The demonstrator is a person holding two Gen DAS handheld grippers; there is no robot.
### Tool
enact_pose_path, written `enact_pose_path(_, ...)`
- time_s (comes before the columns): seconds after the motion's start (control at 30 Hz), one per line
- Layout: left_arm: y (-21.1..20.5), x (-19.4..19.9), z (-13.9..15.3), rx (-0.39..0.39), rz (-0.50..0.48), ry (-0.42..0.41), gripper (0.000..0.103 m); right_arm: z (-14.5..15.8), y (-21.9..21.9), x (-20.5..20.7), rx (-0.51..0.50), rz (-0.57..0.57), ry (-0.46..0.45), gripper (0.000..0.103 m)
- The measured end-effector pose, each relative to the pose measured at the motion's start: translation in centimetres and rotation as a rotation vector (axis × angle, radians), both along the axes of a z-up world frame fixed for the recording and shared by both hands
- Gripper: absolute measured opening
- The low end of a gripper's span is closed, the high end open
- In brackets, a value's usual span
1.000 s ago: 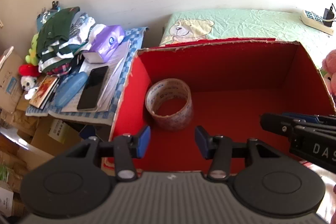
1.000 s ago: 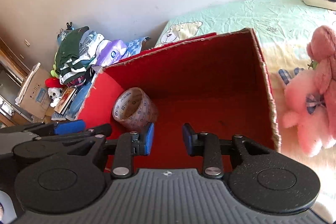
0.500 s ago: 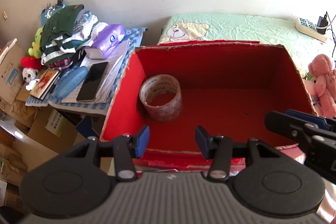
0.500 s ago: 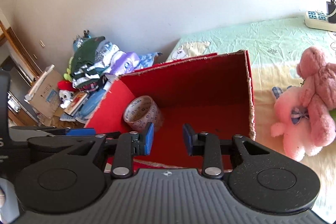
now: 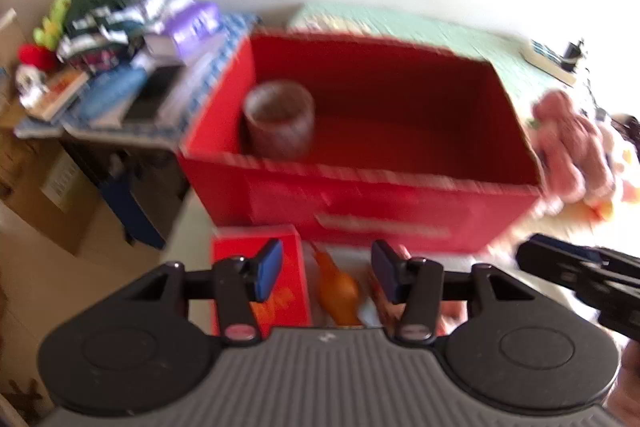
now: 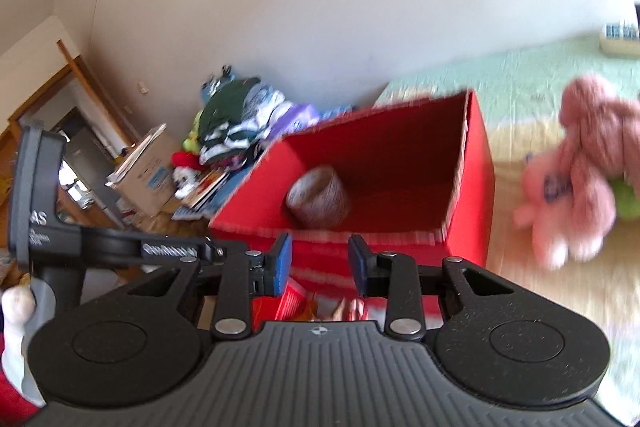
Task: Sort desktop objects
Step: 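Move the right gripper back to the objects beside the box, then grasp the brown pinecone with the right gripper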
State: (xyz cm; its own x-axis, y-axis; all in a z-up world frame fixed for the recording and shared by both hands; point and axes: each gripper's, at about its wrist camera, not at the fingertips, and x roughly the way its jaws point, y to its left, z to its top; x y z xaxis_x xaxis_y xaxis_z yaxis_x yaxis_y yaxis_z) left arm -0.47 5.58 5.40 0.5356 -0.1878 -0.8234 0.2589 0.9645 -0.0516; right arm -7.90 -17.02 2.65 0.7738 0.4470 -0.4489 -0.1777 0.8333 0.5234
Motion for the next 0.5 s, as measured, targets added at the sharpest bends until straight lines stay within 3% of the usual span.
enact_pose_path(0.23,-1.6,-2.7,-3.7,-0.113,-0.097,0.163,0.052,-4.8,-0.8,-0.2,0.065,0.021,0.224,0.035)
enact_pose_path(0.5,-3.9,-3.4,-6.1,-0.056,-0.154,0.204,0.054,-7.7,-1.9,0.5,0.175,0.030,0.400,0.040)
